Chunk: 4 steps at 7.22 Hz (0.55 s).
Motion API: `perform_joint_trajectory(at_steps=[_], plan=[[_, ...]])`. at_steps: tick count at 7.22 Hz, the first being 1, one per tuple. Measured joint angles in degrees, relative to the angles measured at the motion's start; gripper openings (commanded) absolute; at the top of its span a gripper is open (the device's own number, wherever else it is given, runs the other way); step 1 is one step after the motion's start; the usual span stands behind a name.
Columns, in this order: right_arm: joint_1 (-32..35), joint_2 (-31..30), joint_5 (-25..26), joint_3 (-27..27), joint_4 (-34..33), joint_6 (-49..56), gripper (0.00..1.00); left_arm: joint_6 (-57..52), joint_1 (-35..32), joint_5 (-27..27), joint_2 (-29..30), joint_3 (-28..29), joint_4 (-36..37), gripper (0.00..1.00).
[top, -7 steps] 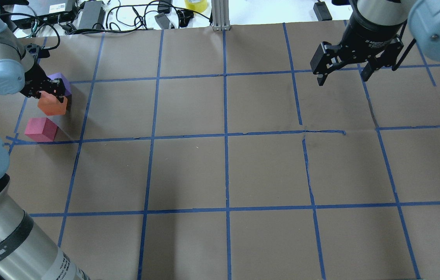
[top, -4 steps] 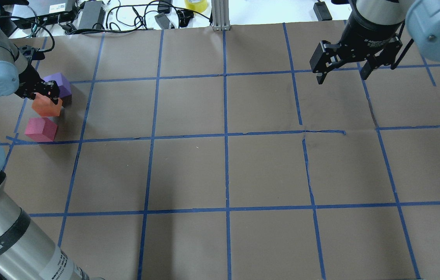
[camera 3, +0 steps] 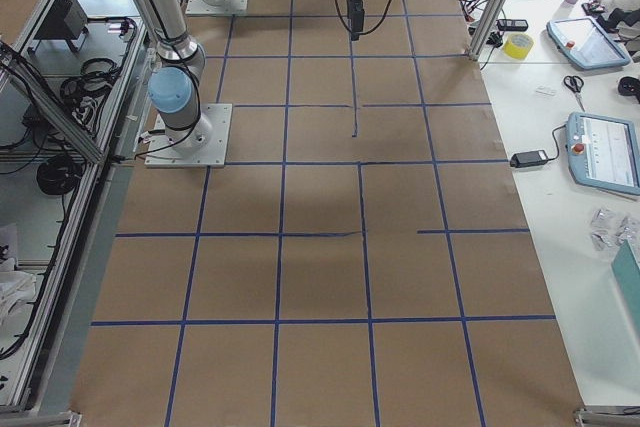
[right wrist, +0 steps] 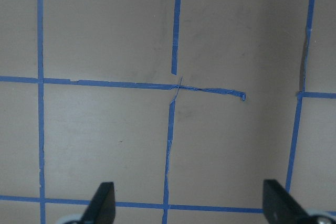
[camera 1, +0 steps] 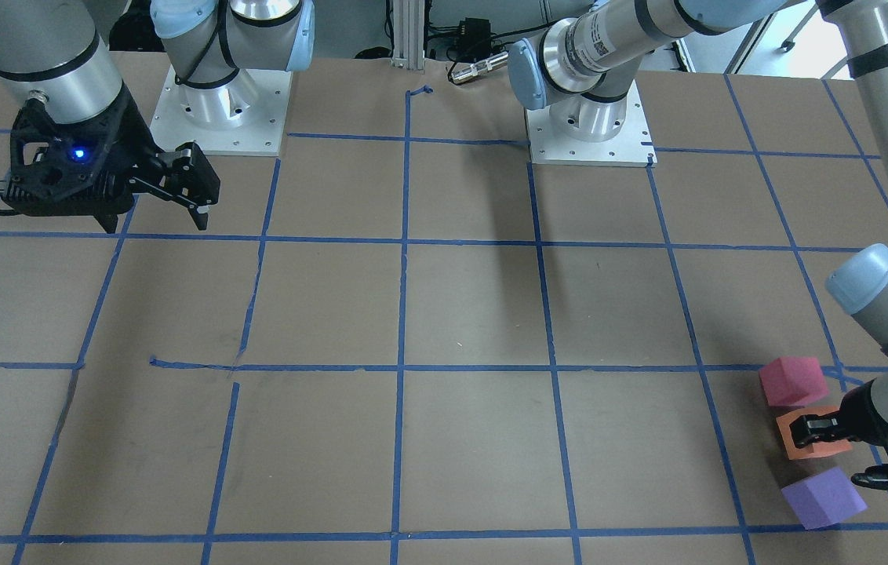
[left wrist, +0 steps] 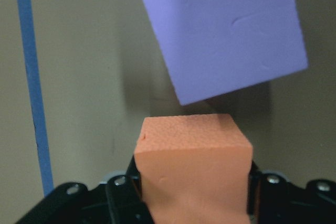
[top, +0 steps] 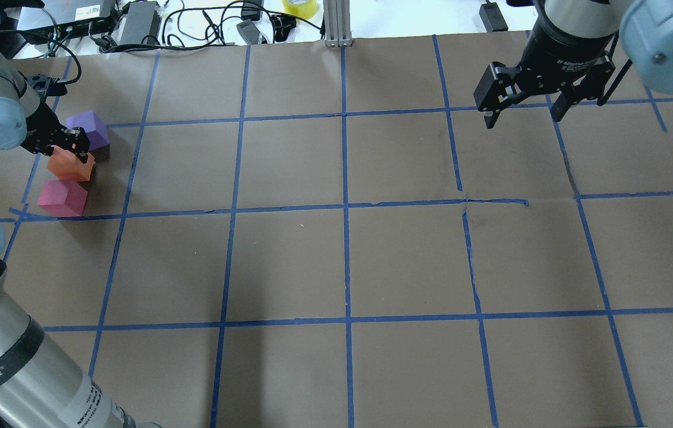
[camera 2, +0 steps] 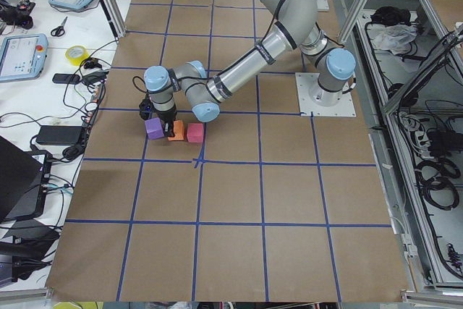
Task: Arrange blocks in a line
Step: 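Lower the orange cube into line beside the pink cube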
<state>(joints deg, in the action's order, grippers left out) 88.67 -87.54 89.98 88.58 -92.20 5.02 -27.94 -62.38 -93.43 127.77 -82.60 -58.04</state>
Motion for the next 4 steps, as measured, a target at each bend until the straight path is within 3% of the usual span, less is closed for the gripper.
perform_joint_trajectory(at_steps=[4], plan=[[0.01, 0.02, -0.1, 0.01, 0.0, 0.18, 1.0, -3.49, 0.71, 2.46, 0.02, -0.2, 1.5, 0.0]])
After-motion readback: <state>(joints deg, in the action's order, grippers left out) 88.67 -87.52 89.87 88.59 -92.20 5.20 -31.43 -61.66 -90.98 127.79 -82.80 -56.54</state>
